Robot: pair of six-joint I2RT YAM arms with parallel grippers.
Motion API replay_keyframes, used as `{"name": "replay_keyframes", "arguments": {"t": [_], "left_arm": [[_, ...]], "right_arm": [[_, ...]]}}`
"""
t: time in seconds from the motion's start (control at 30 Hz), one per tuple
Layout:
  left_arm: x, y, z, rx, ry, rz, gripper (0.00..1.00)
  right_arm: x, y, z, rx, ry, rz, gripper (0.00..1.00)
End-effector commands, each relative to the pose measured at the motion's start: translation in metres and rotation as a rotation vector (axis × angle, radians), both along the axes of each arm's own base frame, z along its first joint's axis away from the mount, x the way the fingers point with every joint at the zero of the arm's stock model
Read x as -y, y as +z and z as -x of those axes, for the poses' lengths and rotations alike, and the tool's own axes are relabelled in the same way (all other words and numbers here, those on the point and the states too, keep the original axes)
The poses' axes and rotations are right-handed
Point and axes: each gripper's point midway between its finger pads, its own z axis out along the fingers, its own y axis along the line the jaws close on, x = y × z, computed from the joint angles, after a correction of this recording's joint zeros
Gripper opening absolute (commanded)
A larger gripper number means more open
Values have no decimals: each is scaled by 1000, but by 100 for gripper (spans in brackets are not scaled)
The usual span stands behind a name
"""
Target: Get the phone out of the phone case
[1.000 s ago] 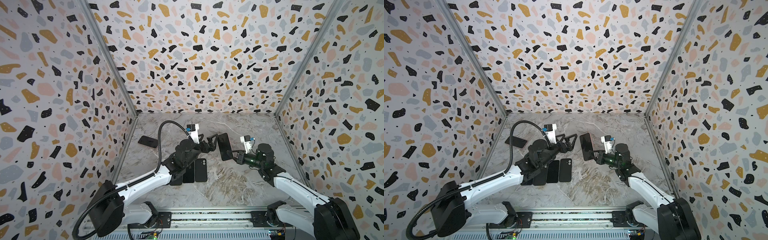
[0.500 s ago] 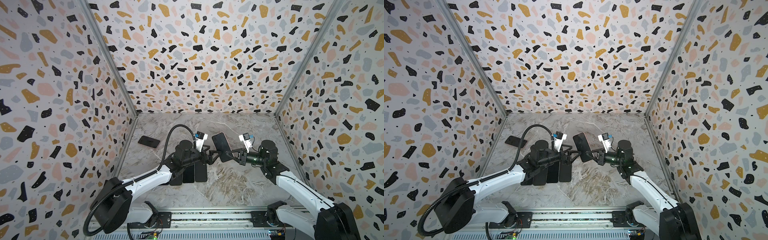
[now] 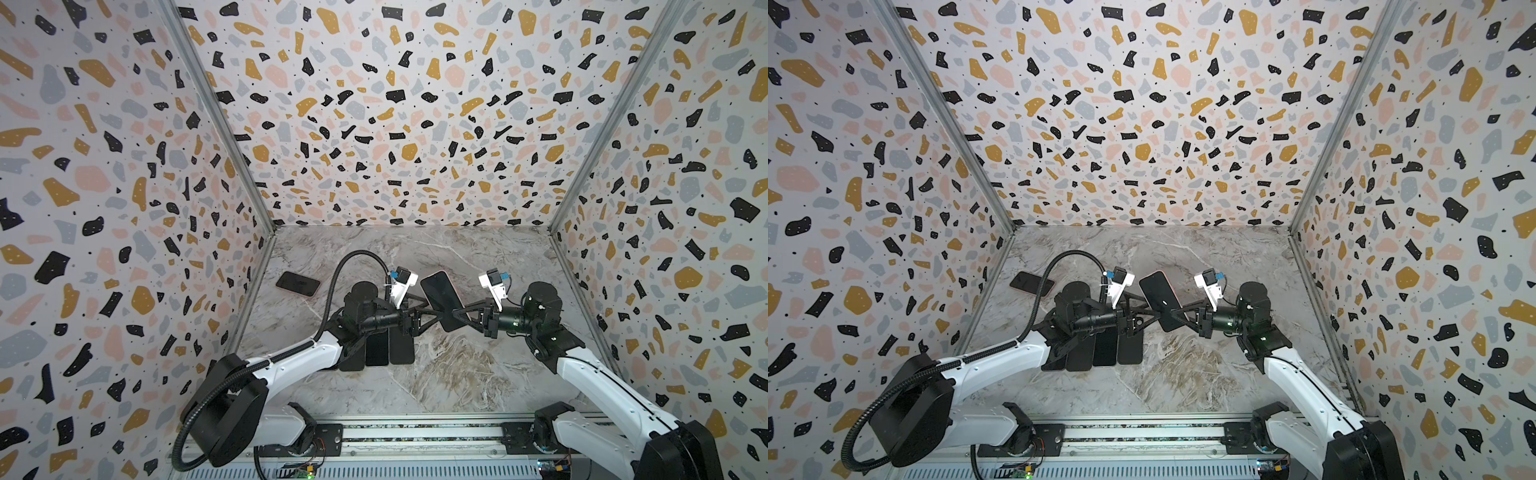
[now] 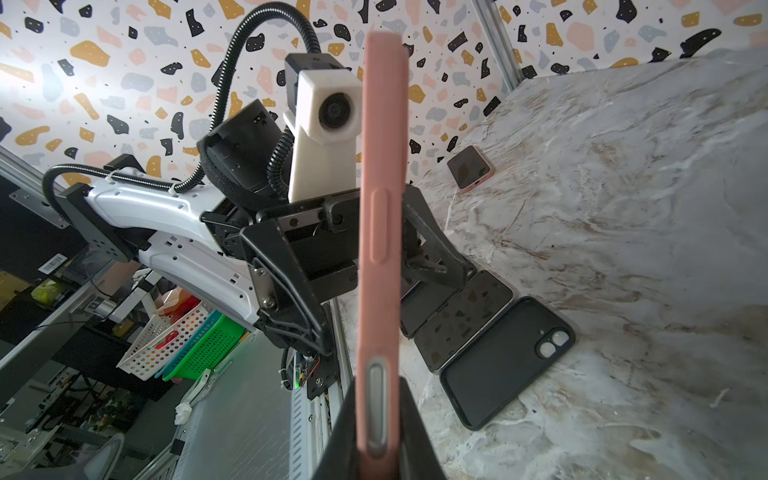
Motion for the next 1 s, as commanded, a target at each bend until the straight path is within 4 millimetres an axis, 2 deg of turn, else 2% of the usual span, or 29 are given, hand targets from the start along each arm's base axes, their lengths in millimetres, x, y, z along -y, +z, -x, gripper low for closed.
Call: {"name": "replay_keyframes", "arguments": {"t": [0.0,0.13,0.4,0.67,0.97], "left_arm": [[4,25,8,74,-67,58,74],[4,32,11,76,-84,84,68],[0,52,18,106,-93,137,67],[0,68,23,120,-120,182,53],[1,76,27,110,-142,228,35]], "right_arm": [[1,16,12,100,46,-23,0],[2,15,16,114,46,-25,0],[2,14,17,114,53,-26,0],[2,11,20,111,54,-27,0],[0,8,21,110,63,-26,0]]}}
